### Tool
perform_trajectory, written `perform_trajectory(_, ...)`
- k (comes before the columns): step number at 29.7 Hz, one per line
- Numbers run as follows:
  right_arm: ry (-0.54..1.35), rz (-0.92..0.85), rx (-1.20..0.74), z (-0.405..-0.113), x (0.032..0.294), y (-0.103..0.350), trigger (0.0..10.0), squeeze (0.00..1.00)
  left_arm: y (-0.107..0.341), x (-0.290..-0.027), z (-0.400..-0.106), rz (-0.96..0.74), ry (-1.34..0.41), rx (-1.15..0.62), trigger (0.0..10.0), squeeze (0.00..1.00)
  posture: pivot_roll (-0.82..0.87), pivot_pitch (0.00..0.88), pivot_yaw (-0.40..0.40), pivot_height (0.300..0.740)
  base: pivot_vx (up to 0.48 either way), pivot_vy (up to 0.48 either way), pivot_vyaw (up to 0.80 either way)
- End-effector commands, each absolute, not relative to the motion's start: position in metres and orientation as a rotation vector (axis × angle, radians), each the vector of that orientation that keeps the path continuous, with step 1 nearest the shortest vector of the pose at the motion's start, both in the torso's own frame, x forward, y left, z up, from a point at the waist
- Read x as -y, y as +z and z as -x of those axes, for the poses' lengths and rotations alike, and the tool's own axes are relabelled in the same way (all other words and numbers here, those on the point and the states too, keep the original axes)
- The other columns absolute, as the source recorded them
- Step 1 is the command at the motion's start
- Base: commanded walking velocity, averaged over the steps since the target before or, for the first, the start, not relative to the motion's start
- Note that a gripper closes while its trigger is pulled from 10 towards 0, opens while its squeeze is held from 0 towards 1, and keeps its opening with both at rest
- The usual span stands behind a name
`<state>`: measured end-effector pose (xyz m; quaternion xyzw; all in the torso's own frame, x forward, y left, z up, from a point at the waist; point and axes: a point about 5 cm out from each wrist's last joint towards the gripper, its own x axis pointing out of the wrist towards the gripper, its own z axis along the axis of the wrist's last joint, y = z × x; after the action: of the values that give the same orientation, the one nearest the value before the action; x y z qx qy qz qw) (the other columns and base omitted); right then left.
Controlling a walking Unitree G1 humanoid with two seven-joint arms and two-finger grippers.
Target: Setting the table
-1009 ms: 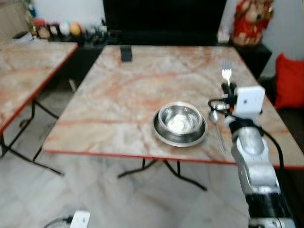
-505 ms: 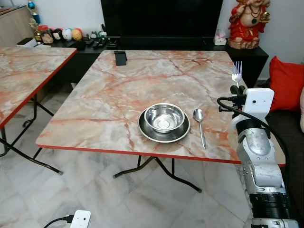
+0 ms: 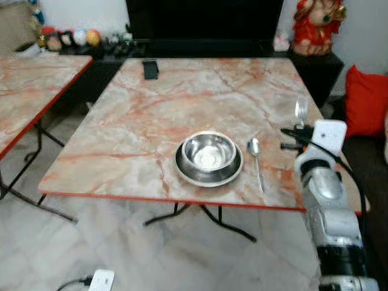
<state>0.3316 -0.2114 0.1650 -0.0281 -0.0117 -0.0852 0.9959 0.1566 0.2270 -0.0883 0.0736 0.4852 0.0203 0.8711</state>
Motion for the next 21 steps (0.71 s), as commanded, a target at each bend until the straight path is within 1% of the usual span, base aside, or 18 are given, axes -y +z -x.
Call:
perform_trajectory(1, -0.187, 0.044, 0.034, -0.3325, 0.2154, 0.1693, 10.0, 0.0, -0.0868, -0.228, -0.1598, -0.162, 0.038, -1.008, 10.0, 0.0, -0.07, 0.0, 0.031, 0.736, 0.3, 0.0, 0.0)
perform_trajectory(9, -0.174, 0.04, 0.036, -0.3341, 0.2123, 0.1702, 10.0, 0.0, -0.0868, -0.2279, -0.1598, -0.159, 0.042, -1.008, 10.0, 0.0, -0.06, 0.0, 0.029, 0.736, 0.308, 0.0, 0.0)
perform_trajectory(17, -0.169, 0.033, 0.02, -0.3337, 0.2117, 0.1689, 10.0, 0.0, -0.0867, -0.2279, -0.1599, -0.162, 0.044, -1.005, 10.0, 0.0, -0.07, 0.0, 0.03, 0.736, 0.0, 0.0, 0.0)
perform_trajectory(21, -0.18, 0.009, -0.02, -0.3334, 0.2125, 0.1654, 10.0, 0.0, -0.0865, -0.2281, -0.1601, -0.16, 0.047, -1.002, 10.0, 0.0, -0.07, 0.0, 0.03, 0.736, 0.0, 0.0, 0.0)
